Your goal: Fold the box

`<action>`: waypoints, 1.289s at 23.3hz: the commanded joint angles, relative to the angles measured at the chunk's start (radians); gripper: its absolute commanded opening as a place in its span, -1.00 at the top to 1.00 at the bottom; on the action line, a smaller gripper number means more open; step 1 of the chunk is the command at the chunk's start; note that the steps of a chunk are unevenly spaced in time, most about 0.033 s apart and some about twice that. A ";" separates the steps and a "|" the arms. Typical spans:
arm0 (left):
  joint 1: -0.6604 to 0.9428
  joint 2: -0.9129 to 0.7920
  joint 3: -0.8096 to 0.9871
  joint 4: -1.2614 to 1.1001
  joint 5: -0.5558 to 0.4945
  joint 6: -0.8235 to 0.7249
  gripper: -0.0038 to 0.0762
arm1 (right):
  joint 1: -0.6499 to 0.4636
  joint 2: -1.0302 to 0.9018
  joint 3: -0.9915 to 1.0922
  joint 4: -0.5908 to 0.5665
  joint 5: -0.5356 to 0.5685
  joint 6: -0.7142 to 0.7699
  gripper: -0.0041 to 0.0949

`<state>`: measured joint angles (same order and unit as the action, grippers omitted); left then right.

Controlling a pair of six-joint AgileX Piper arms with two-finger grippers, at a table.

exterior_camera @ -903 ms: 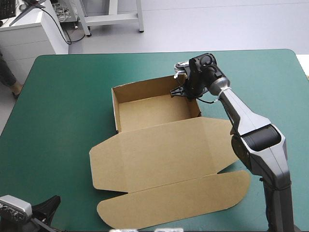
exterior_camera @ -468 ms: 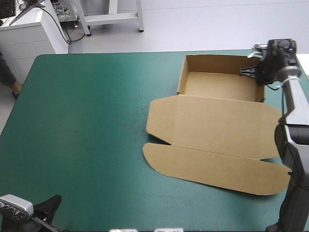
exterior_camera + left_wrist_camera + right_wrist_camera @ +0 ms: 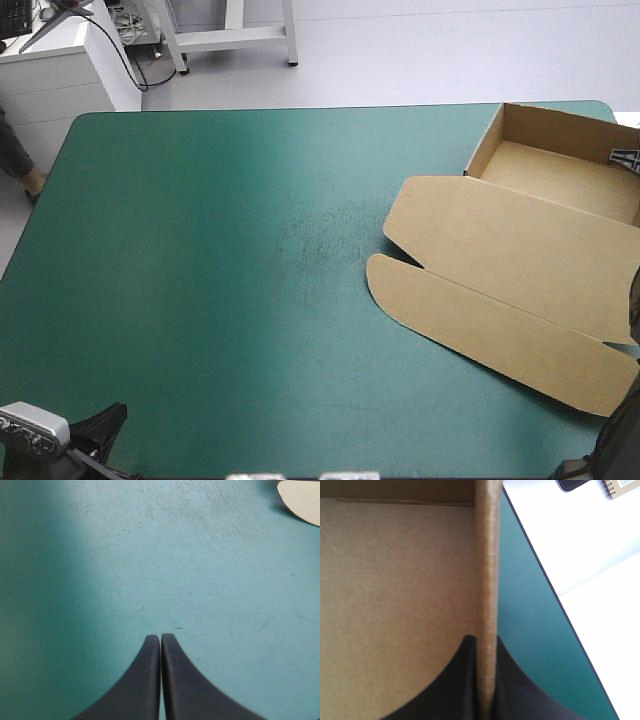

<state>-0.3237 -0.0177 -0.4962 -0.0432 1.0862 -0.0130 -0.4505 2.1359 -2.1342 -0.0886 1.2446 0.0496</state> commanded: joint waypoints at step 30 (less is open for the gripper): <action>-0.005 -0.001 -0.023 -0.001 -0.071 -0.014 0.92 | -0.011 -0.394 -0.060 0.192 0.007 -0.147 0.03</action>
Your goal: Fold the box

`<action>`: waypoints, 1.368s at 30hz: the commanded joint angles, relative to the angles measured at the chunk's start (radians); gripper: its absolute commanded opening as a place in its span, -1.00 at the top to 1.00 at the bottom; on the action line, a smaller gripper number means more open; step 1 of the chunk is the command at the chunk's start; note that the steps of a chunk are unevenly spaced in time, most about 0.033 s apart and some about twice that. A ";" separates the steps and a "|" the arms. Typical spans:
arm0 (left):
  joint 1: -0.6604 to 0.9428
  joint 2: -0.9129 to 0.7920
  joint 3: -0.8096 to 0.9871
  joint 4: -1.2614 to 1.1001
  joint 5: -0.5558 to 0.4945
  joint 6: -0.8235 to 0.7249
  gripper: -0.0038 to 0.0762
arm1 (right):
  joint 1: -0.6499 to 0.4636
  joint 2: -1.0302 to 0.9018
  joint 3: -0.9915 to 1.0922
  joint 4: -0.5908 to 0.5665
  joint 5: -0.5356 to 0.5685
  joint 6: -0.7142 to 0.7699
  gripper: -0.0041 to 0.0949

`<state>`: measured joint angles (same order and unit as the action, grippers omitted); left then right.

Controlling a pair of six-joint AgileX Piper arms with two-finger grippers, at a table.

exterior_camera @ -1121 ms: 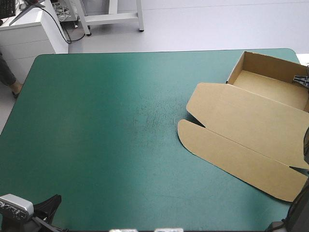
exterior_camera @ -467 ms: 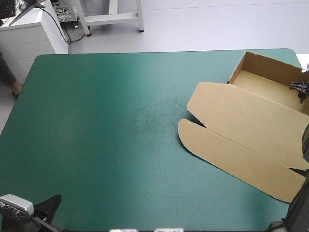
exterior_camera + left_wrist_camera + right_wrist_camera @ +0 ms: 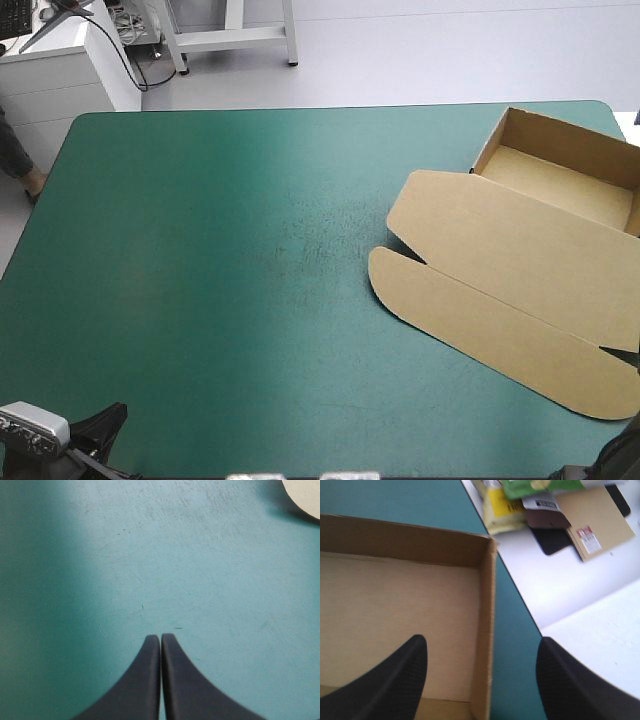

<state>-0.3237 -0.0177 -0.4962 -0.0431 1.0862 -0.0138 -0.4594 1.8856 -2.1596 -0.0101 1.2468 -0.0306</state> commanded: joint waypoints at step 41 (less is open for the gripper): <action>-0.005 -0.001 -0.023 -0.001 -0.071 -0.023 0.92 | 0.451 -1.552 1.592 0.302 -0.420 -0.334 0.95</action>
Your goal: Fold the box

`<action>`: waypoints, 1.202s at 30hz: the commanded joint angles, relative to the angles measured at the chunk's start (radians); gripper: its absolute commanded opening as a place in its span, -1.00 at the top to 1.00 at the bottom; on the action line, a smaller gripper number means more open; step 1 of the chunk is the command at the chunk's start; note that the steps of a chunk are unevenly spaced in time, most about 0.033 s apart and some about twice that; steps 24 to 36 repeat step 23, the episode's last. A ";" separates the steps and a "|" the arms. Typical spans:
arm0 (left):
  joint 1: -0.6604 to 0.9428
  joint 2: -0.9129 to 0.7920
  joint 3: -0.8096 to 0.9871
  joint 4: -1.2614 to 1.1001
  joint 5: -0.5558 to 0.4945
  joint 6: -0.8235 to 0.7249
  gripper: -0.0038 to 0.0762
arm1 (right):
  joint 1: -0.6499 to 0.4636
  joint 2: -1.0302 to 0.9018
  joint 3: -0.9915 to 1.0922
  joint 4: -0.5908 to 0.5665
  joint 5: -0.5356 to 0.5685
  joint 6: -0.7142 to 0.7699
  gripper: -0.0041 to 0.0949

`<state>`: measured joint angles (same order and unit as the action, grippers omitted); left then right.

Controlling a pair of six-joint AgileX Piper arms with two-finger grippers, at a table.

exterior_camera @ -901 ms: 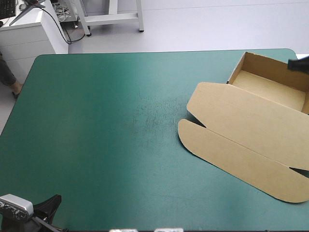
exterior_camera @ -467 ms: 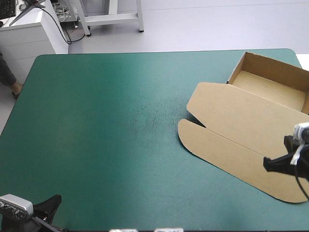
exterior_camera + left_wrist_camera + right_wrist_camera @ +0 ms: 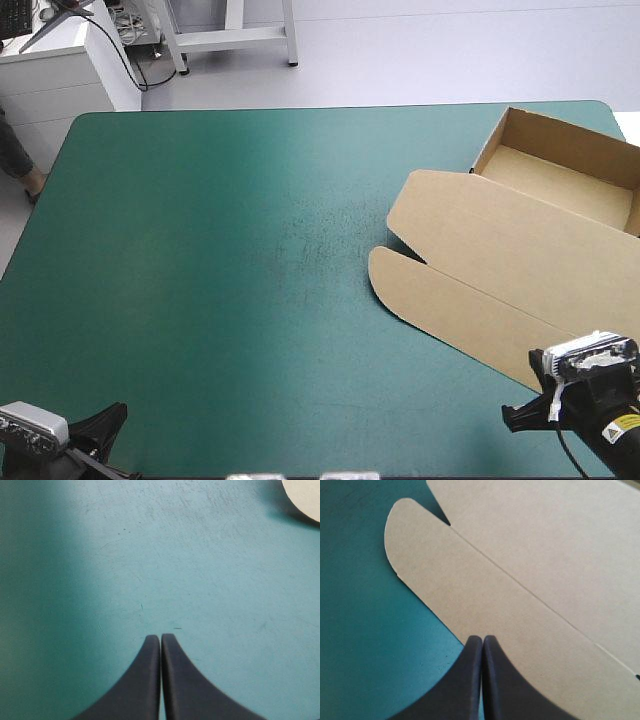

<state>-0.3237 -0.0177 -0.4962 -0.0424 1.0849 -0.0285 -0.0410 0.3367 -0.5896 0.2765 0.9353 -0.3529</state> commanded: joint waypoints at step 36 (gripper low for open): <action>-0.005 -0.001 -0.002 -0.001 -0.039 -0.007 0.92 | 0.045 -0.067 0.128 0.044 -0.175 -0.012 0.95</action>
